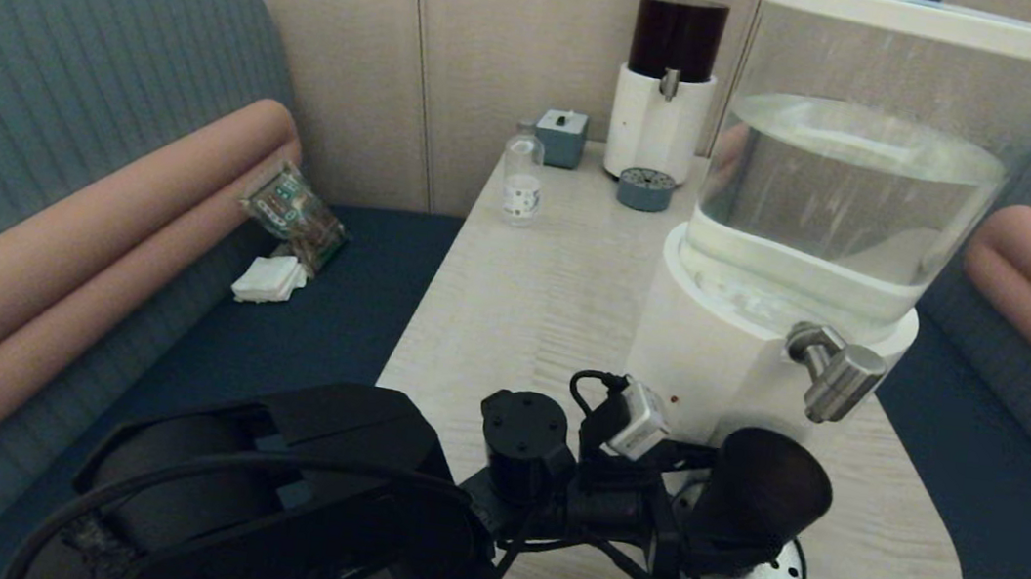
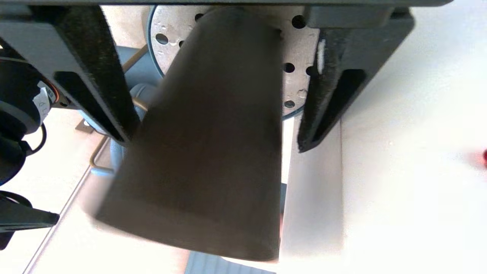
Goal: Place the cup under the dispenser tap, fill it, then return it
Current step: Place it under the water dispenser
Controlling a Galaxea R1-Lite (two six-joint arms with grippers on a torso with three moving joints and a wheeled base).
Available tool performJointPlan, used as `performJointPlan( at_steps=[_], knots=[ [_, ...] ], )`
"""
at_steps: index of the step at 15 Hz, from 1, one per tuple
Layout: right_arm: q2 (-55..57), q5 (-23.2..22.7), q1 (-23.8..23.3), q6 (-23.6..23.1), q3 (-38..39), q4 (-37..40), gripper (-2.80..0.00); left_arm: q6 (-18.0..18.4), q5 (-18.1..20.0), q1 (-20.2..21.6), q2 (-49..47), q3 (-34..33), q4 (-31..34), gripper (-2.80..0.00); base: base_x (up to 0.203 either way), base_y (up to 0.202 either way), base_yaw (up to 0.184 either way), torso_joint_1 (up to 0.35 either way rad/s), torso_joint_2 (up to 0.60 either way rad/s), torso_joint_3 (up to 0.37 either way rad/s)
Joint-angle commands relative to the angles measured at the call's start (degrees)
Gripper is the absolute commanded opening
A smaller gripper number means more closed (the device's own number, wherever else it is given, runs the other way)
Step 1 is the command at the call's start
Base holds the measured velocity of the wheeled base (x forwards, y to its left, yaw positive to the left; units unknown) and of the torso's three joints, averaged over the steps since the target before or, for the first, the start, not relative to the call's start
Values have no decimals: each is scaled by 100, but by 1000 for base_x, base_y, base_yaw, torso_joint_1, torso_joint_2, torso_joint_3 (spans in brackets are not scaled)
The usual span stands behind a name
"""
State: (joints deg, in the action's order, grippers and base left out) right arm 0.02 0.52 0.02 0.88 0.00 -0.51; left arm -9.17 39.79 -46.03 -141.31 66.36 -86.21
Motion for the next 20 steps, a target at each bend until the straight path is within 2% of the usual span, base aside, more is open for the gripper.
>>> performJointPlan(
  at_steps=[1,6,13,17,20],
  knots=[
    [6,0,6,0,0,-10,-280,-6,5,-2,16,-36,-54,0,0,0,0,0,0,0],
    [6,0,6,0,0,-9,-280,2,-15,6,17,-160,-81,0,0,0,0,0,0,0],
    [6,0,6,0,0,-8,-280,-7,63,11,516,-955,-145,0,0,0,0,0,0,0],
    [6,0,-2,0,0,-2,-280,-6,44,37,1018,-1605,-145,0,0,0,0,0,0,0],
    [6,0,-1,0,0,-2,-280,-2,9,103,1599,-2377,-145,0,0,0,0,0,0,0]
  ],
)
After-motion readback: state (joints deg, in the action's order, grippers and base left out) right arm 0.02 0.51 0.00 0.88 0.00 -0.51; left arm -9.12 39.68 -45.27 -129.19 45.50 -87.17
